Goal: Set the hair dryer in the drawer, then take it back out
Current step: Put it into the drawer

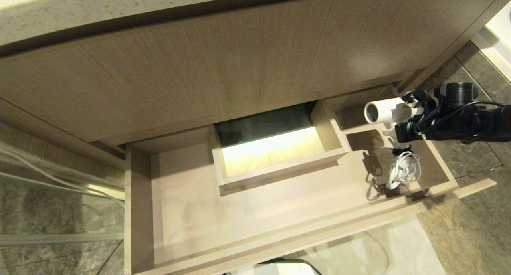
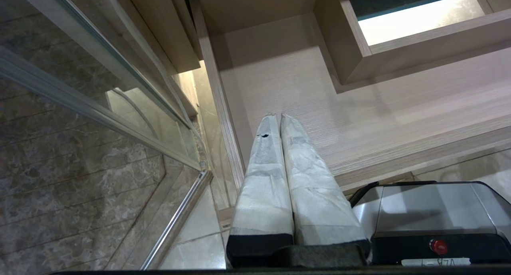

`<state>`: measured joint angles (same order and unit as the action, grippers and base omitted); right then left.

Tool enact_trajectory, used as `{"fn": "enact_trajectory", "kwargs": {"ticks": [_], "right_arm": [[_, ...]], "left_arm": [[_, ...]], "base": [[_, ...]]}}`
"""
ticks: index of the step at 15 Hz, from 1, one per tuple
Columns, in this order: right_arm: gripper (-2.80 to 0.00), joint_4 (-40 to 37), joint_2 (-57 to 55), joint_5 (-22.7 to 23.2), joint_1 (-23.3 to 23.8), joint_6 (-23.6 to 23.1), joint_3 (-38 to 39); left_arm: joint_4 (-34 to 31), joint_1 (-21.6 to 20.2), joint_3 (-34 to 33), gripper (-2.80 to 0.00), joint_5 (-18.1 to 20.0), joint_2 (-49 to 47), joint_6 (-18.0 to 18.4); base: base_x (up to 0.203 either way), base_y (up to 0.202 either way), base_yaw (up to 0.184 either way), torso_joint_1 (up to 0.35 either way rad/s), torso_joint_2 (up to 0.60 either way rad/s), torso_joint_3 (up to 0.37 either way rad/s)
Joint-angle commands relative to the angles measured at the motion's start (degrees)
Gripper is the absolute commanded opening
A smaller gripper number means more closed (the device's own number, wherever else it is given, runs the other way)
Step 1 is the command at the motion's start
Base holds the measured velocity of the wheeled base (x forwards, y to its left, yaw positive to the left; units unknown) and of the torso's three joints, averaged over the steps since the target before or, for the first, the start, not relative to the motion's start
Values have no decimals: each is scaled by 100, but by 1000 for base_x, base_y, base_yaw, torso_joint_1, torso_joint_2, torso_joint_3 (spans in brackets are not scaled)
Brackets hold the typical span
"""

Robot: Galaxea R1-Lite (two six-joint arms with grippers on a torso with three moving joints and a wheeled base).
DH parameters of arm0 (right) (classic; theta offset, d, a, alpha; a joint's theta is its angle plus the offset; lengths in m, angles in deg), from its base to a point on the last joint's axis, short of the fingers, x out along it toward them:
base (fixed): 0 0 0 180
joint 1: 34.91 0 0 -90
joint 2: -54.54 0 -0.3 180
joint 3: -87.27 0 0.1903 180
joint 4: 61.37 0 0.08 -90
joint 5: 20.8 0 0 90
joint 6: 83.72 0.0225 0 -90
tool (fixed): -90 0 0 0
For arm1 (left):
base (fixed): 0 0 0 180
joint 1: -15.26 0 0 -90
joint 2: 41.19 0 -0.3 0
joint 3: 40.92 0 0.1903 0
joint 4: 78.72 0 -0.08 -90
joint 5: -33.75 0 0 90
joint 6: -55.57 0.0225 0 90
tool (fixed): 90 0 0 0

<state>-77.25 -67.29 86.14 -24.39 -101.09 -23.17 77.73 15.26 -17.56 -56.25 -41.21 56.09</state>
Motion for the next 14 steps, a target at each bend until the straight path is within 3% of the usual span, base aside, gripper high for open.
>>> {"fn": "enact_trajectory", "kwargs": {"ticks": [1,4,7,14], "right_arm": [[-280,399,-510,-9,3,-5,-98],[-280,617,-923,-1,1,-3,-156],[-280,1541,-1449,-13,1,-44,-241],[-280,1635,-2456,-51,3,-37,-1352]], "left_arm": [[1,0,0,-280,-2,2,1],[1,0,0,-280,0,2,1],[1,0,0,-280,0,2,1],[1,0,0,-280,0,2,1]], "base": [[0,0,0,0,0,0],[0,0,0,0,0,0],[0,0,0,0,0,0],[0,0,0,0,0,0]]}}
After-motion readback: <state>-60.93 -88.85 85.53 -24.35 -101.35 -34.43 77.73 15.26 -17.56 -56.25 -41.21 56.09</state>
